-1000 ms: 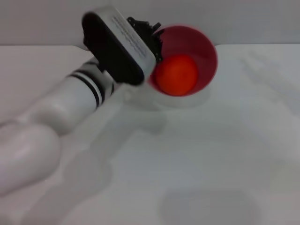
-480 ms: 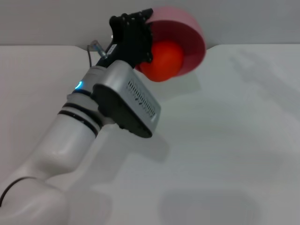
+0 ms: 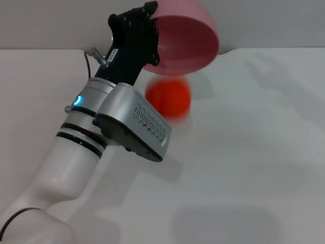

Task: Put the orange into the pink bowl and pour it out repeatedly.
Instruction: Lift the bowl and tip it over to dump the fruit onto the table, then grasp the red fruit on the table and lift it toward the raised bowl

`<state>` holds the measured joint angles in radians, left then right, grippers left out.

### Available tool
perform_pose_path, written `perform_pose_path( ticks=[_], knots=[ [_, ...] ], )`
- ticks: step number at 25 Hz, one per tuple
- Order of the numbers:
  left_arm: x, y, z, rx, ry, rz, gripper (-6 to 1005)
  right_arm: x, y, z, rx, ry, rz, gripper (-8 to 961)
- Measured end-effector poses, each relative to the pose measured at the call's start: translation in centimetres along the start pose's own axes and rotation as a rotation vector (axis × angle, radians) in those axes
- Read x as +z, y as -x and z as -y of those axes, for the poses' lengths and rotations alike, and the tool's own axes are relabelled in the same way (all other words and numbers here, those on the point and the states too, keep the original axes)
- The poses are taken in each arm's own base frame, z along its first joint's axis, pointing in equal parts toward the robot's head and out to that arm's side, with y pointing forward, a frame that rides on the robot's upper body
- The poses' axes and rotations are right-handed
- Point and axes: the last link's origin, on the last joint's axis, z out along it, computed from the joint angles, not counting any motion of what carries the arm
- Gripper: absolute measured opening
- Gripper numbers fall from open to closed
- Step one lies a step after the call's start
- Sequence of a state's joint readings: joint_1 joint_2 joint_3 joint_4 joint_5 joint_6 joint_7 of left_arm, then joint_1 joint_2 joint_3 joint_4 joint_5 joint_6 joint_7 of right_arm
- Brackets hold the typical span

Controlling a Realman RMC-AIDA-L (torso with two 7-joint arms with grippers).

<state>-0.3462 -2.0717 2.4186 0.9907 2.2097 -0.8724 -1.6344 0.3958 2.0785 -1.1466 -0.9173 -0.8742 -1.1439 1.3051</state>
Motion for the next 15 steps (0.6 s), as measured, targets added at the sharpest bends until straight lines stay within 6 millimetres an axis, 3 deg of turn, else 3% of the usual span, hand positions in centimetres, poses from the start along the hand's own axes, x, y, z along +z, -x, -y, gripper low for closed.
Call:
perform_pose_path(
  ticks=[7, 15],
  knots=[
    [0.0, -0.2, -0.1, -0.011, 0.005, -0.006, 42, 0.1, -0.1, -0.2, 0.002, 0.007, -0.004, 448],
    [1.0, 0.6, 0.2, -0.420, 0.030, -0.002, 42, -0.3, -0.4, 0.1, 0.014, -0.003, -0.007, 449]
  ],
)
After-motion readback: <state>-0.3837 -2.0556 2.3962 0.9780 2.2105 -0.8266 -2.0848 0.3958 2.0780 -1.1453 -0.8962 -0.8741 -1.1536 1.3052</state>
